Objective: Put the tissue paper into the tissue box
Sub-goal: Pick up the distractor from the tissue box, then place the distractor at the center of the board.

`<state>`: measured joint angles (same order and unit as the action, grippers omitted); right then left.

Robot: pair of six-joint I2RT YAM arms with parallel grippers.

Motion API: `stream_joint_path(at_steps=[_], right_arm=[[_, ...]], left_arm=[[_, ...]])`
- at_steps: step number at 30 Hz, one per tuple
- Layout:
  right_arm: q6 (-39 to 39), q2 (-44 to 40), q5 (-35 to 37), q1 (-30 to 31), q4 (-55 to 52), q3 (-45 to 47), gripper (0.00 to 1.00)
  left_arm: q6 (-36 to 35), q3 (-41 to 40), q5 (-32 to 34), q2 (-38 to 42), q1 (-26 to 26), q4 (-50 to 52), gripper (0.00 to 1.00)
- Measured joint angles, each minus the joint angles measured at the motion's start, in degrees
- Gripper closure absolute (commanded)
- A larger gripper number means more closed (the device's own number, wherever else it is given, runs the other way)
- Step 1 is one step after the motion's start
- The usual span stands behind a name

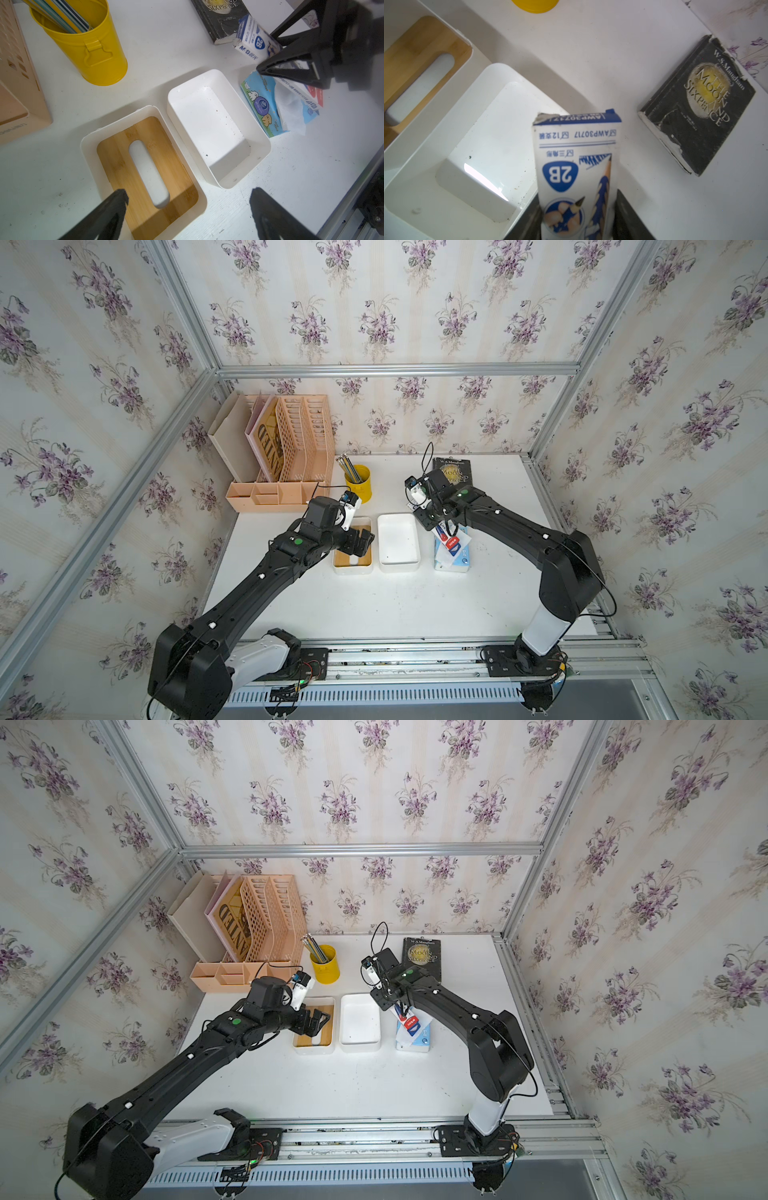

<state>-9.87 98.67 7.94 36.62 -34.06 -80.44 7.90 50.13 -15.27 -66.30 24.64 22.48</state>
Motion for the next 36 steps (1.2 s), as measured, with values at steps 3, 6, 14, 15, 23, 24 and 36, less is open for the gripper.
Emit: stream_joint_path(at_steps=[3,6,14,15,23,24,36], right_arm=[[0.98,-1.14,0.70,-2.62,0.20,-0.50,0.53],[2.29,-2.01,1.05,-7.78,1.25,-0.35,0.54],[5.57,-1.77,-0.09,-23.78,4.81,0.46,0.54],[5.88,-1.77,-0.31,-25.38,5.14,0.68,0.54],[7.48,-1.62,-1.36,-31.95,6.97,2.64,0.54],[8.02,-1.57,-1.42,-32.68,7.30,3.15,0.54],[10.71,-0.74,-3.56,-39.01,8.98,6.49,0.54]], left_arm=[[0.00,-0.31,0.00,-0.02,0.09,-0.02,0.04],[0.00,-0.61,0.00,-0.02,0.09,-0.04,0.03],[-0.02,-0.72,-0.46,-0.61,0.09,-0.04,0.03],[-0.04,-0.72,-0.48,-0.46,0.09,0.00,0.03],[-1.07,-0.72,-0.81,1.01,0.09,0.63,0.03],[-1.07,-0.72,-0.87,1.07,0.09,0.83,0.03],[-1.07,-0.70,-1.29,3.32,0.13,2.99,0.02]])
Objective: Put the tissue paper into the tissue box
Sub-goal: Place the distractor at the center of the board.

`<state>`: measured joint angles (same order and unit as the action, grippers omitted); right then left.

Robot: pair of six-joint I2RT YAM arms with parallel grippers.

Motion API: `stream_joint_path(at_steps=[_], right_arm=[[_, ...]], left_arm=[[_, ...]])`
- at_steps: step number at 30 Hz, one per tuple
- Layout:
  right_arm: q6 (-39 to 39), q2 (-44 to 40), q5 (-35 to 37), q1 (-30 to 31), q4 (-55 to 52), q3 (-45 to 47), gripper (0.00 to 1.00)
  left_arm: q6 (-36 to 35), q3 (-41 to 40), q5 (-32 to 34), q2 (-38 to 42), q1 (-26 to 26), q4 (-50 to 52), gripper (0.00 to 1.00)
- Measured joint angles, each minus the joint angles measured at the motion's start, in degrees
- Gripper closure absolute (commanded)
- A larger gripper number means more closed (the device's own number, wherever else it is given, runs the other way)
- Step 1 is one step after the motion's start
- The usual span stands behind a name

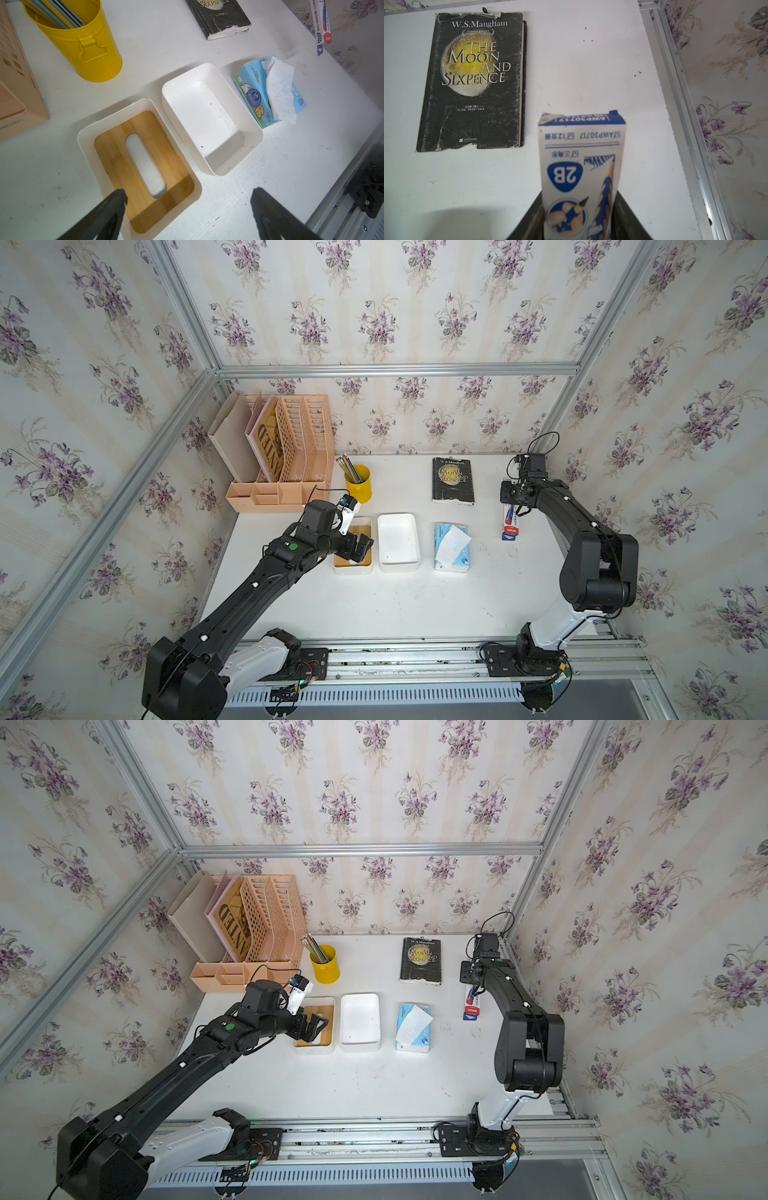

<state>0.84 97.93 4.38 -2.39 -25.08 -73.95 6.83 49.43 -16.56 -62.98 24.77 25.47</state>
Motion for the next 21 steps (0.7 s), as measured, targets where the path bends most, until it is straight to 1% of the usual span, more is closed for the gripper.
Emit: stream_joint_path(at_steps=[6,14,21], right_arm=[[0.76,1.05,-0.61,-1.86,0.68,0.72,0.53],[1.86,1.84,-2.05,-4.22,1.49,1.49,0.54],[2.16,2.19,-3.04,-5.92,1.97,2.78,0.53]], left_arm=[[0.02,0.04,0.22,0.15,0.00,0.90,0.01],[0.09,2.01,0.48,-1.09,0.00,1.84,0.01],[0.85,5.88,0.44,-2.43,0.00,3.54,0.01]])
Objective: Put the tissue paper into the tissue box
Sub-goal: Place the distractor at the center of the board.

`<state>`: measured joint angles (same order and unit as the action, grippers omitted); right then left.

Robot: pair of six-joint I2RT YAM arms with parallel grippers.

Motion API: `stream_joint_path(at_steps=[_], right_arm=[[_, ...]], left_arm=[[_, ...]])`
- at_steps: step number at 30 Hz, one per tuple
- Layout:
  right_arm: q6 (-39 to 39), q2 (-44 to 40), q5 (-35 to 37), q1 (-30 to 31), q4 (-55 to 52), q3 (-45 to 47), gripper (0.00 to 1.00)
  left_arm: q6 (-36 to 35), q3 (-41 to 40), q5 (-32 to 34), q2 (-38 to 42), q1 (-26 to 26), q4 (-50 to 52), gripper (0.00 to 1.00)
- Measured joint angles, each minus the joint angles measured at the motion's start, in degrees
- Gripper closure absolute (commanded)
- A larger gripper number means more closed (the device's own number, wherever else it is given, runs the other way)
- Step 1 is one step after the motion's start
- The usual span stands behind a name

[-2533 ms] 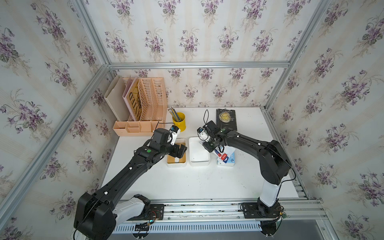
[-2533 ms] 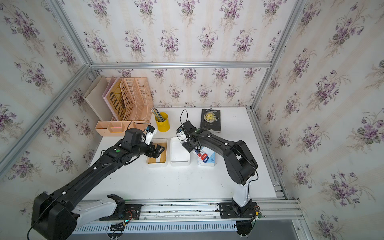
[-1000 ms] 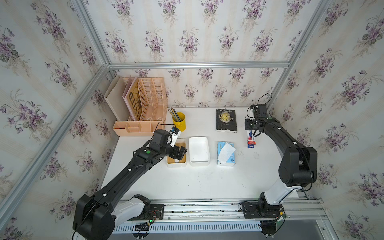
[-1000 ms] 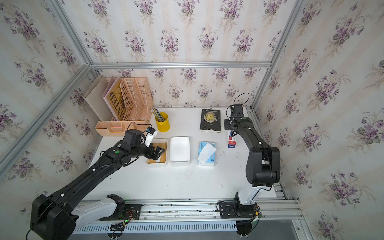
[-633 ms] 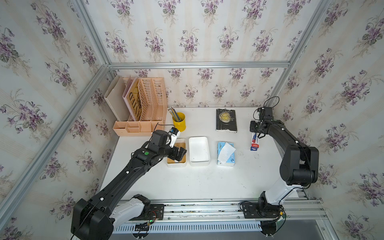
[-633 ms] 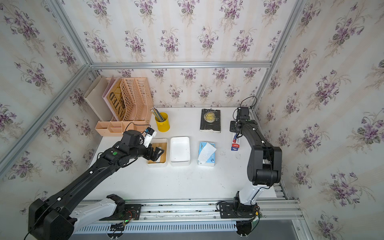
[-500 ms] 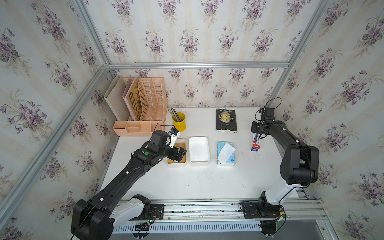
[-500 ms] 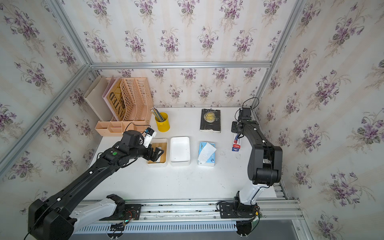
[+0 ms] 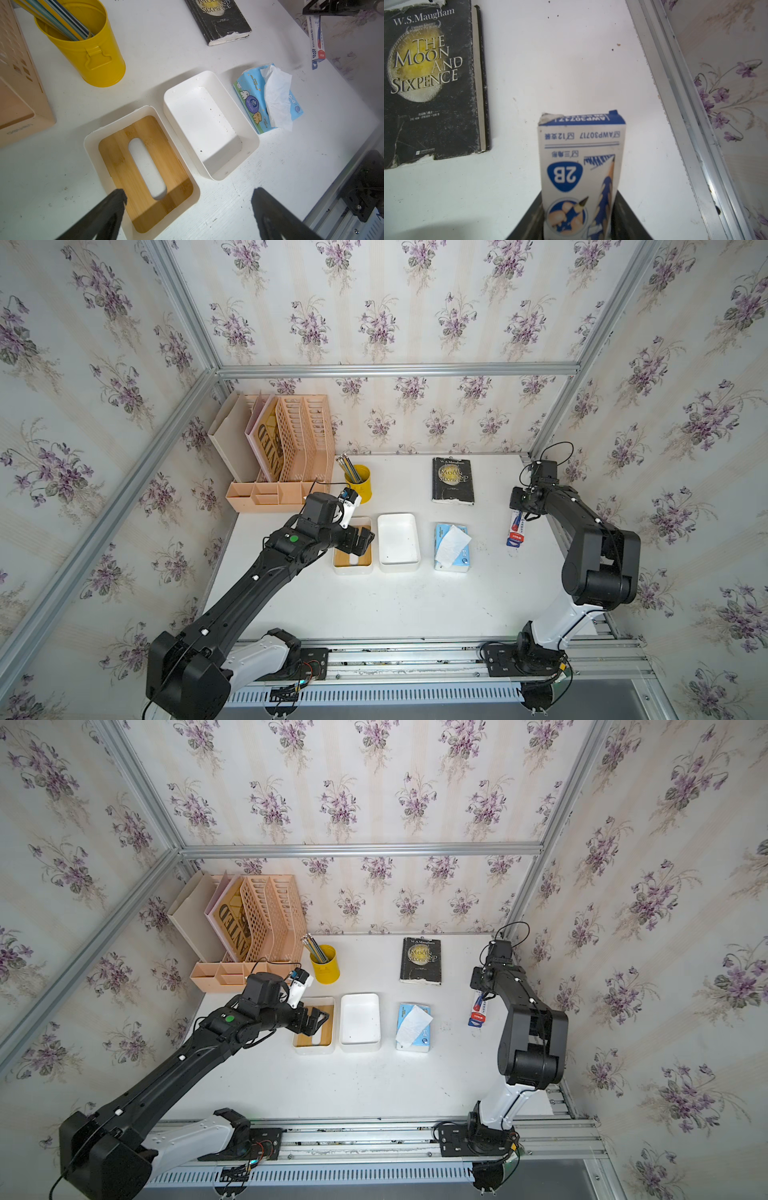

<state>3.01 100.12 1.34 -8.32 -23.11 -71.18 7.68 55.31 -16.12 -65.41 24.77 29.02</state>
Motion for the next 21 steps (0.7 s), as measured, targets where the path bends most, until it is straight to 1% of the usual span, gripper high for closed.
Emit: stream_joint_path(at_steps=[6,13,21], right_arm=[[0.04,0.66,-0.74,-0.11,0.50,0.26,0.53],[0.22,2.08,-0.72,-0.35,0.94,0.92,0.53],[0.22,4.42,-0.28,-0.63,0.76,0.81,0.52]], left_arm=[[0.92,1.60,-0.26,0.15,0.00,1.55,0.01],[1.92,1.62,-0.85,2.34,0.00,2.95,0.01],[2.14,1.64,-1.03,2.54,0.00,4.50,0.00]])
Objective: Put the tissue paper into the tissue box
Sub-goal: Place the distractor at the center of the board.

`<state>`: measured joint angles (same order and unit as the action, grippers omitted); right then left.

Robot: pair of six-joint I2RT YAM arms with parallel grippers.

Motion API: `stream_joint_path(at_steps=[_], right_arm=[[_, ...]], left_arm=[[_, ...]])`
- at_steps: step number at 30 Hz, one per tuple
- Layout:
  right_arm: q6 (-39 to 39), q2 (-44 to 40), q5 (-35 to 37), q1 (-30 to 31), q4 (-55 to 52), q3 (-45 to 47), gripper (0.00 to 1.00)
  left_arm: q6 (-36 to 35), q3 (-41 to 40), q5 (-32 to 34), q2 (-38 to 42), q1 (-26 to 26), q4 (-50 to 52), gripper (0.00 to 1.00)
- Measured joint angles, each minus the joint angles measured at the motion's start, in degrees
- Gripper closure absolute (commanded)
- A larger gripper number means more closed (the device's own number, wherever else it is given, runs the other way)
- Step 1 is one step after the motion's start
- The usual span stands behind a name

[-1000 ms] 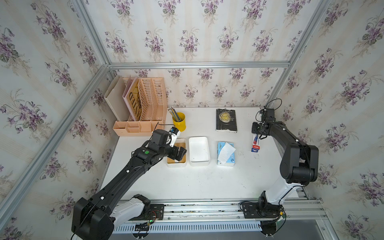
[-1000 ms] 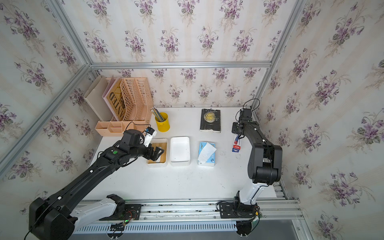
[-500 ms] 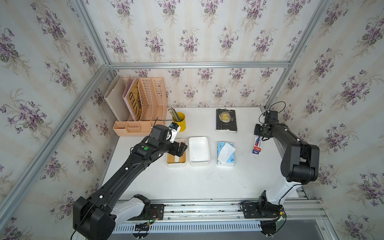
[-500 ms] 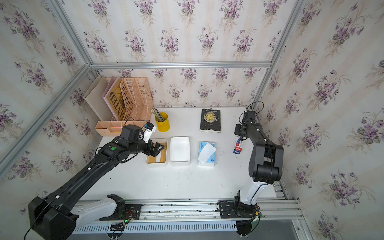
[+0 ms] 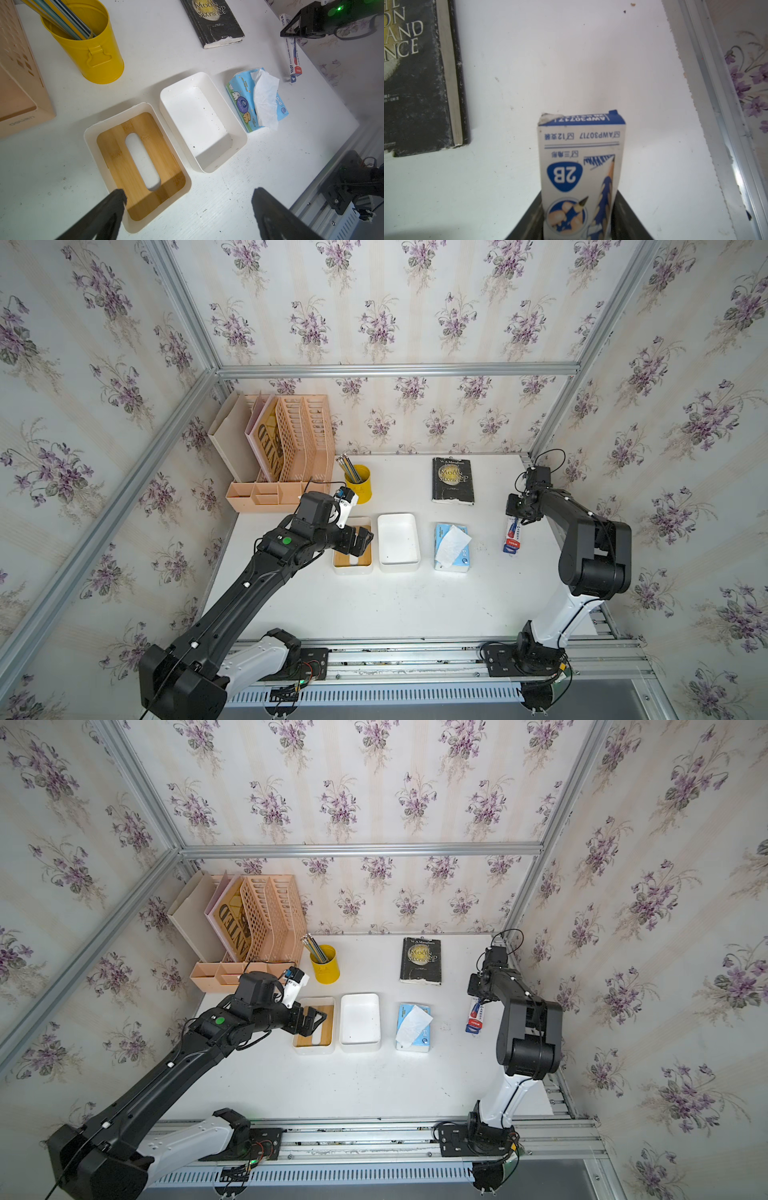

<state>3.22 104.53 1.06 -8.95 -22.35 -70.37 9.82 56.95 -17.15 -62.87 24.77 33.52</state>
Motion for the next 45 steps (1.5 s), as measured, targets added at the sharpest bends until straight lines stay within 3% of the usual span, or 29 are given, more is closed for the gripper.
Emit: stream_joint_path(at_steps=[12,18,23,28,32,39,45], right_arm=[[0.00,0.81,1.84,-0.42,-0.70,-0.55,0.52],[0.04,-1.73,3.26,-0.39,-1.64,-0.76,0.34],[0.09,-2.69,3.82,-0.39,-1.88,-1.07,0.26],[0.22,-4.35,0.48,0.66,-3.30,-1.62,0.24],[0.31,-9.46,-3.26,6.73,-3.23,0.33,0.24],[3.72,-18.62,-9.29,18.69,-2.89,11.63,0.32],[6.10,-27.45,-11.74,24.15,-2.38,17.29,0.33]], left_arm=[[-0.31,-0.81,-0.44,-0.02,0.00,1.36,0.00],[-0.39,-0.81,-0.81,-0.33,0.00,1.38,0.00],[-0.42,-0.81,-1.05,-0.35,0.00,1.38,0.00],[-0.37,-0.81,-1.27,-0.35,0.00,1.36,0.00],[0.33,-0.81,-1.95,-0.87,0.00,1.14,0.00],[2.71,-2.23,-2.25,-0.26,1.09,-1.40,0.02],[4.22,-4.33,-0.94,1.33,1.88,-2.95,0.03]])
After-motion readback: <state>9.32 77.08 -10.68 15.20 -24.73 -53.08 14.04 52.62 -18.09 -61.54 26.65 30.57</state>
